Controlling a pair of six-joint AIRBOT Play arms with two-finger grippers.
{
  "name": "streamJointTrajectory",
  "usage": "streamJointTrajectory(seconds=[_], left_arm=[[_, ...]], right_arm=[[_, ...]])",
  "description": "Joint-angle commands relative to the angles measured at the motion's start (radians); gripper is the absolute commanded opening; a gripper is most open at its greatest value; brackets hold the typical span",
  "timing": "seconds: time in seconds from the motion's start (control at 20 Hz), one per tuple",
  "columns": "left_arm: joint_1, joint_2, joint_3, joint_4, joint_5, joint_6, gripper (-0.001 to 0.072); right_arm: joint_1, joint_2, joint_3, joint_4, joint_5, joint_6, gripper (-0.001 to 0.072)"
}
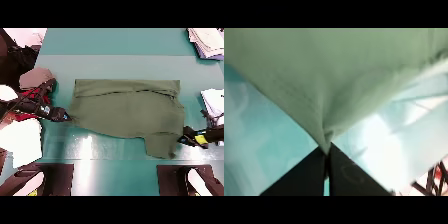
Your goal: Fold the shirts.
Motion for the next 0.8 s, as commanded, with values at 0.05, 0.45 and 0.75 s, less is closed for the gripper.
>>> streamJointTrajectory(seconds=[0.05, 0.45, 0.75], left_arm=[[0.001, 0.124, 0.018, -0.006, -0.126, -0.089, 0.0026], [0.001, 0.048, 0.028, -0.013, 0.225, -0.076, 0.0026], [0.001, -0.163, 0.088, -0.061, 0.486, -0.076, 0.0026]], right_arm=[[0.001, 0.195, 0.166, -0.099, 0.182, 0.037, 0.0012], [0.114, -0.055, 0.414, 0.027, -0.074, -0.029, 0.0012], [0.28, -0.439, 0.669, 0.023, -0.268, -0.032, 0.0012]])
